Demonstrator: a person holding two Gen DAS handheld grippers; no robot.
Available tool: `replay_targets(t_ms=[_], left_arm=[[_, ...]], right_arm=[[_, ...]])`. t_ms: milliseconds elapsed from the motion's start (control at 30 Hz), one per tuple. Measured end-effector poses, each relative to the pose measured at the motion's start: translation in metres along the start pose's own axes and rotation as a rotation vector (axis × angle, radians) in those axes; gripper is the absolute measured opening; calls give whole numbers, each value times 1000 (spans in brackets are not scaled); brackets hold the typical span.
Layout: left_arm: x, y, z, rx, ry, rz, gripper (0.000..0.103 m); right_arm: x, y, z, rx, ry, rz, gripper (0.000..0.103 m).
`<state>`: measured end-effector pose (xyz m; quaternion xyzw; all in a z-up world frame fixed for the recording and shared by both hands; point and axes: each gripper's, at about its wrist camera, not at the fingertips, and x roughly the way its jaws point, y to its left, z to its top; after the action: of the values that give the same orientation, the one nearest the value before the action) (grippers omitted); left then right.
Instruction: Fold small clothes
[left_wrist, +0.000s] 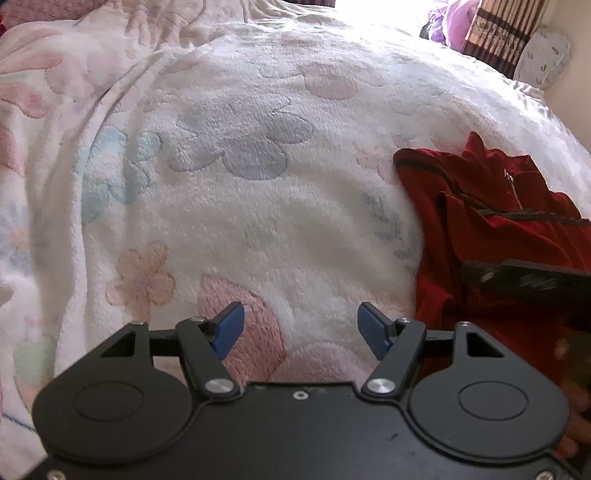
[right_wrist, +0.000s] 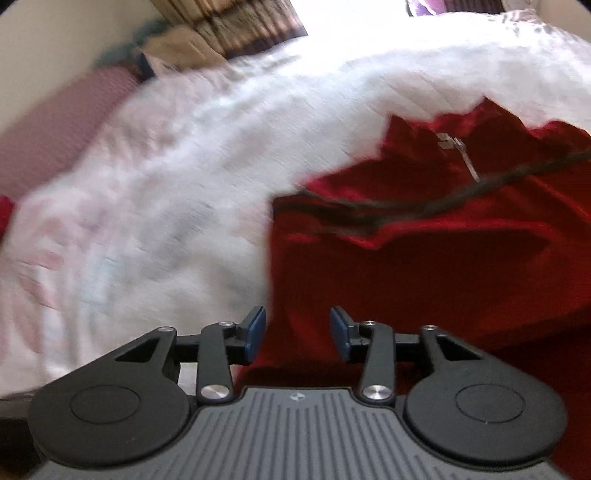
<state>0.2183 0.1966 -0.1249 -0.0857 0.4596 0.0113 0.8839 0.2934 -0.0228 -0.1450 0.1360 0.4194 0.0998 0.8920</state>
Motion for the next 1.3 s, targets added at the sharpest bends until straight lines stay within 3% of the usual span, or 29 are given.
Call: replay_targets(t_ms=[133,200,300,467,633,733,800,900,967,1033,1100,1167,1200,1300], left_arm=[[5,0,0,1,7,9,70],[6,0,-2,4,2,16,70],[3,-5,-5,13,5,15,70],[-29,-26,-22,20,-36,-26,70],[-52,-67,-38,56,-83,-19,70],[-56,-88,-60,97,-17,22,70],[-66,-89,-81,94,15,1,70],[-77,-88,-108,84,56,-32,70],[-74,-93,-122,131,87,14,70],[-53,-95,-139,181,193,101,72],[-44,-91,-151,189,184,104,73],[-50,-96,-153,209,166,116,73],[-57,-99,-152,224,161,130,71],[-85,-106,-156,258,142,145,70]], right_arm=[[32,-27,-4,89,89,33,48],[21,-40,1,166,88,108,48],[-20,-55,12,158,67,180,48],[-106,-93,26,39,11,48,49],[-173,-139,7,-74,-48,-82,49],[-188,-167,-8,-96,-45,-201,49],[-194,-184,-17,-69,-15,-236,49],[-221,-211,-45,-57,13,-216,49],[-235,-223,-64,-53,22,-218,49],[-243,-232,-81,-50,46,-208,49],[-239,-238,-94,-16,101,-207,53],[-227,-258,-105,30,158,-210,49],[-223,-267,-109,52,165,-207,44],[-234,-266,-105,74,132,-180,42]])
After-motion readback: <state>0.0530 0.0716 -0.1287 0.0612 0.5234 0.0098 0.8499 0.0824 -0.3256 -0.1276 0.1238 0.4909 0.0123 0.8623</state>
